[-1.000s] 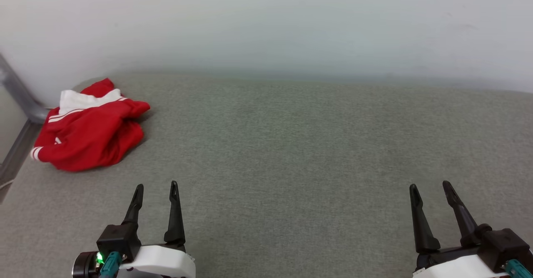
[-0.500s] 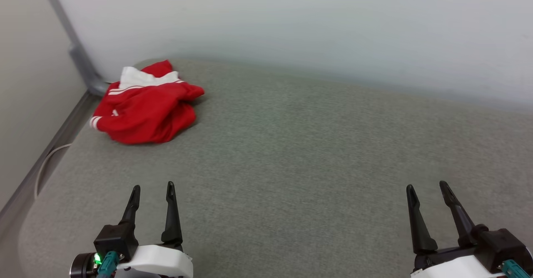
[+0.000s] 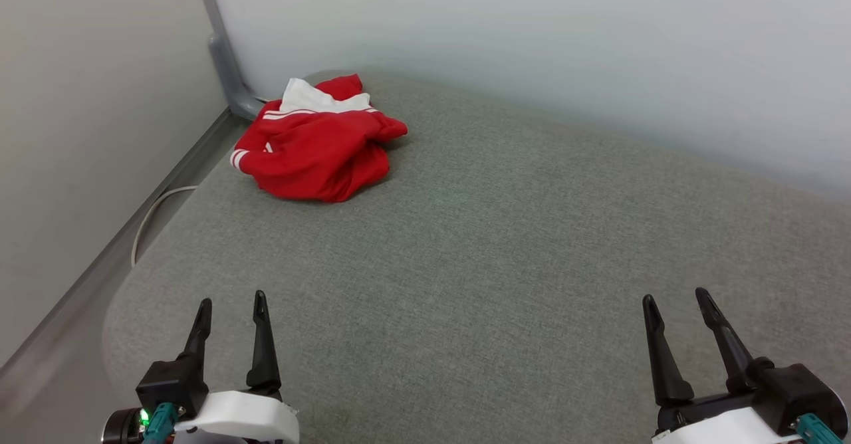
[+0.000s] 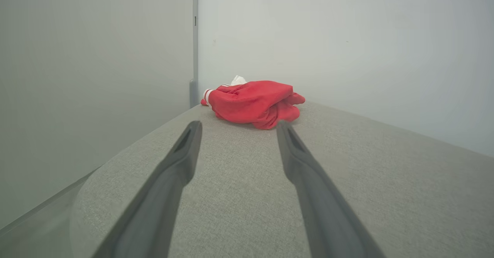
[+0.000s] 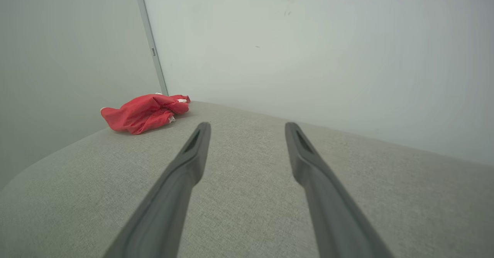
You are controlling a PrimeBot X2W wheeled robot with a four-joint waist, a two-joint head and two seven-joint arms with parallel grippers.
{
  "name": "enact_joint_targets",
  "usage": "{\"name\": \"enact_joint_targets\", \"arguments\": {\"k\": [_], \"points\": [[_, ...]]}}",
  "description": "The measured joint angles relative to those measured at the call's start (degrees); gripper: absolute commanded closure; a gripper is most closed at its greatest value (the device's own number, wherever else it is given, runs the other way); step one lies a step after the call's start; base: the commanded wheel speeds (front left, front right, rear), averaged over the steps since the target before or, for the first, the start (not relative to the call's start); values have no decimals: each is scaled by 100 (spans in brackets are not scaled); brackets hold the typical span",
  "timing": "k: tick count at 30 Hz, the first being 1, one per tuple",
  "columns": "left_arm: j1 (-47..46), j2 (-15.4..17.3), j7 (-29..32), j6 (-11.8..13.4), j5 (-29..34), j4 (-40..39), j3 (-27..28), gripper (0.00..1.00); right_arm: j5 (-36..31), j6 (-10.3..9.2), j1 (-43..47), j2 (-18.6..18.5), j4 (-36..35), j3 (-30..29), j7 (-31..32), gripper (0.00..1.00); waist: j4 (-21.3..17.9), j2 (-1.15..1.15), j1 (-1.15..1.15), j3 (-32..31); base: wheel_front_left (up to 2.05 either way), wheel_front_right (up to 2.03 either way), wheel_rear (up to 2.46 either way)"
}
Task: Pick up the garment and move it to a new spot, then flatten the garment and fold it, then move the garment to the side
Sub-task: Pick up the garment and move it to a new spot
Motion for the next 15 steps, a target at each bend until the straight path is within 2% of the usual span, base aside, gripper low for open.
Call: {"name": "enact_joint_targets", "arguments": {"k": [11,15], "points": [[-71,0,0,-18,-158,79,77,0,-40,-1,-12,0,2,-9,0,0,55,0,0,78,0,0,0],[-307,-2,-1,-174,-154,180,178,0,-112,-1,-79,0,-10,18,0,0,-10,0,0,148,0,0,0]]}}
